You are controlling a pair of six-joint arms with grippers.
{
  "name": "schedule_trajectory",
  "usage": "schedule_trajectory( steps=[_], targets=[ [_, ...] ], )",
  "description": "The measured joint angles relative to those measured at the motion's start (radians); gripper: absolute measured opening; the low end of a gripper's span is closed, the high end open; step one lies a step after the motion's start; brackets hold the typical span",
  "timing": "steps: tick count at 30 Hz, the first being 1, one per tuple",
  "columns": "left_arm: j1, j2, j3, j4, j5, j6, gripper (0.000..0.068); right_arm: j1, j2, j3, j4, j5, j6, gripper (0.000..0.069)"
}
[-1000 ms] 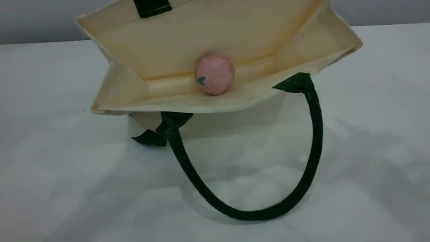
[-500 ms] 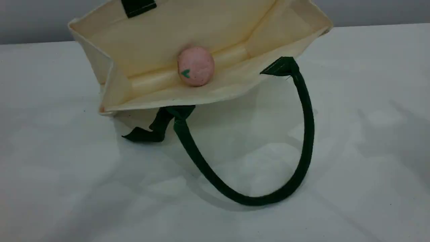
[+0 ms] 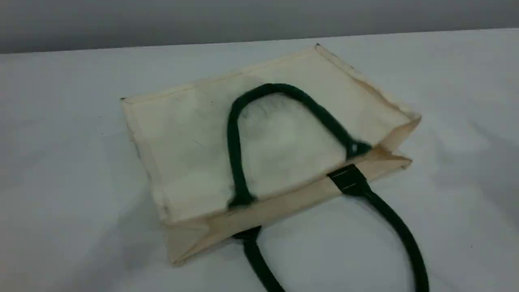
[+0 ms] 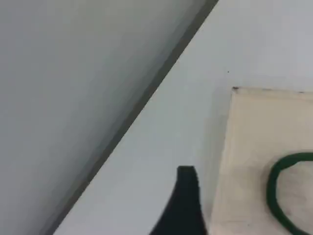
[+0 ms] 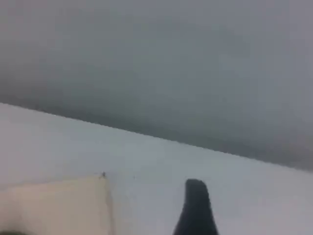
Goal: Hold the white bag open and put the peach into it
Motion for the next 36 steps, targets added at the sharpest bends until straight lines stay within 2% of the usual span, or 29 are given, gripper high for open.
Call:
schedule_trajectory(
  steps=[5, 15, 22, 27, 36],
  targets=[
    [0.000, -0.045, -0.001, 0.035, 0.001, -0.065, 0.0599, 0.000, -0.063, -0.039, 0.000, 0.047, -0.001, 0.0477],
    [-0.001, -0.270, -0.001, 0.023, 0.005, -0.156, 0.0575, 0.000, -0.303, -0.069, 0.000, 0.107, -0.007, 0.0477],
    [-0.001, -0.470, 0.017, -0.012, 0.004, -0.261, 0.0575, 0.000, -0.543, -0.070, 0.000, 0.249, -0.025, 0.0477],
    [-0.001, -0.640, 0.157, -0.048, 0.003, -0.285, 0.0575, 0.000, -0.698, -0.070, 0.008, 0.325, -0.033, 0.0477],
    [-0.001, -1.023, 0.623, -0.141, 0.003, -0.282, 0.0575, 0.000, -0.847, -0.068, 0.132, 0.486, -0.112, 0.0477]
  ],
)
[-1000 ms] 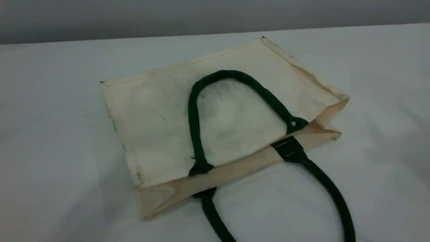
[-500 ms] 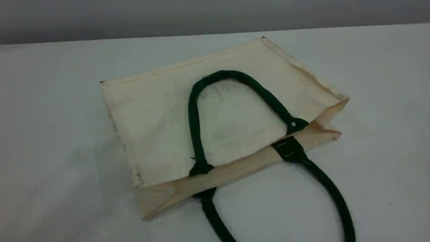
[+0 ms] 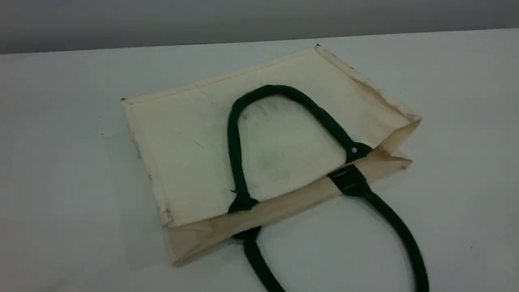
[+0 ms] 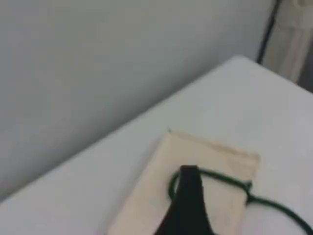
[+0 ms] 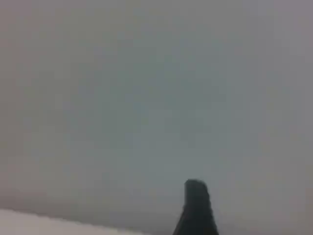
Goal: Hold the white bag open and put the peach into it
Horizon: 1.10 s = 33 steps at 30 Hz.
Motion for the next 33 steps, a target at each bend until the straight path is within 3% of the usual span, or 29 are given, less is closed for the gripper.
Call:
schedule_trajectory(
  steps=[5, 11, 18, 27, 33],
  targets=[
    [0.000, -0.218, 0.238, -0.002, 0.000, 0.000, 0.0575, 0.000, -0.001, 0.003, 0.089, 0.113, -0.001, 0.0477],
    [0.000, -0.487, 0.506, -0.056, -0.053, 0.007, 0.0575, 0.000, 0.000, 0.065, 0.201, 0.138, -0.085, 0.0477],
    [0.000, -0.734, 0.801, -0.050, -0.366, 0.039, 0.0575, 0.000, 0.000, 0.226, 0.401, 0.033, -0.287, 0.0477],
    [0.000, -0.769, 1.116, -0.248, -0.802, 0.038, 0.0575, 0.000, 0.000, 0.481, 0.791, -0.269, -0.626, 0.0477],
    [0.000, -0.769, 1.267, -0.266, -1.054, 0.036, 0.0575, 0.000, 0.000, 0.626, 1.052, -0.465, -0.891, 0.0477]
  ],
)
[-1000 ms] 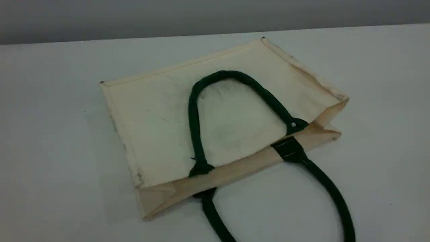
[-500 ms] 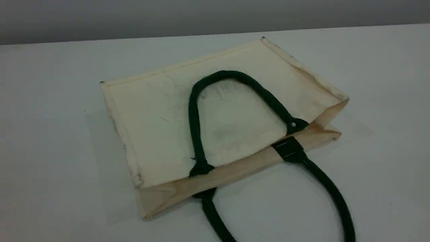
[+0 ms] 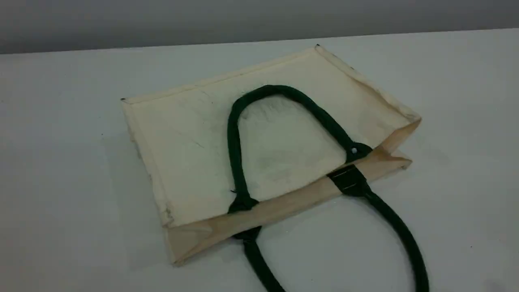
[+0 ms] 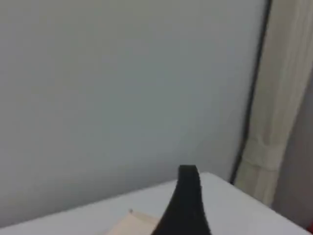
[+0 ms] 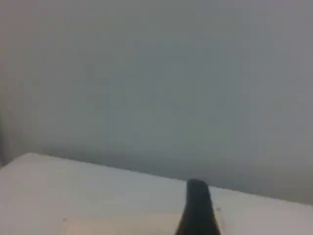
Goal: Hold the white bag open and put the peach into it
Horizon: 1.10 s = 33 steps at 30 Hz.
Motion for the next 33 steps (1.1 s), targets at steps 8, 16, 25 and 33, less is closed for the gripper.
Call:
schedule_trajectory(
  steps=[8, 16, 25, 33],
  targets=[
    [0.000, 0.000, 0.143, 0.000, -0.162, -0.025, 0.0573, 0.000, 0.000, 0.101, 0.272, -0.006, -0.305, 0.0477],
    [0.000, 0.000, 0.305, 0.013, -0.244, -0.025, 0.0573, 0.000, 0.000, 0.199, 0.480, 0.026, -0.568, 0.0477],
    [0.000, 0.000, 0.337, 0.014, -0.202, -0.004, 0.0573, 0.000, 0.000, 0.292, 0.576, 0.009, -0.696, 0.0477],
    [0.000, 0.000, 0.337, 0.017, -0.141, 0.077, 0.0573, 0.000, 0.000, 0.292, 0.576, 0.012, -0.695, 0.0451]
  ],
)
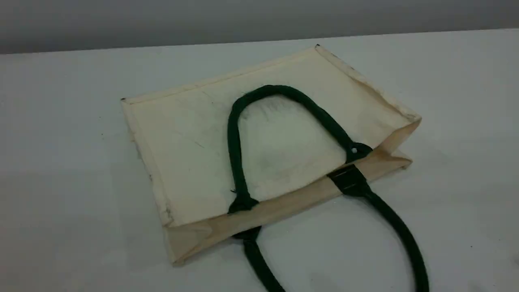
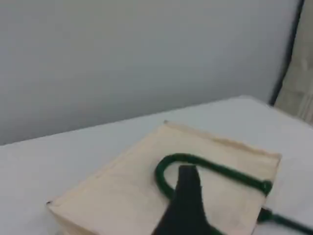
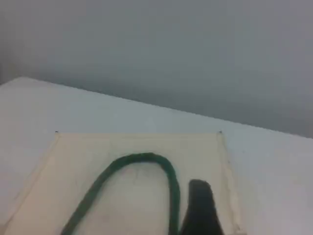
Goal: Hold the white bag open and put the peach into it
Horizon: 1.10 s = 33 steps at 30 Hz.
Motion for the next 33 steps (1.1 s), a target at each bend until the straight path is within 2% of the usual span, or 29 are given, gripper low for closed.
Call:
schedule_trajectory(
  steps=[4, 6, 15, 20, 28, 33],
  targets=[
    [0.000, 0.000, 0.000, 0.000, 0.059, 0.109, 0.0573, 0.000, 0.000, 0.000, -0.001, 0.007, 0.000, 0.0423],
    [0.000, 0.000, -0.001, 0.000, 0.064, 0.133, 0.0573, 0.000, 0.000, 0.000, -0.001, 0.007, 0.000, 0.0411],
    [0.000, 0.000, -0.001, -0.003, 0.131, 0.131, 0.0573, 0.000, 0.000, 0.000, 0.093, 0.004, 0.000, 0.0398],
    [0.000, 0.000, -0.001, -0.034, 0.164, 0.109, 0.0573, 0.000, 0.000, 0.000, 0.134, -0.010, 0.000, 0.0398],
    [0.000, 0.000, -0.001, -0.034, 0.228, 0.111, 0.0573, 0.000, 0.000, 0.000, 0.145, -0.023, 0.000, 0.0398],
    [0.000, 0.000, -0.001, -0.034, 0.267, 0.112, 0.0573, 0.000, 0.000, 0.000, 0.145, -0.029, 0.000, 0.0456]
  ],
)
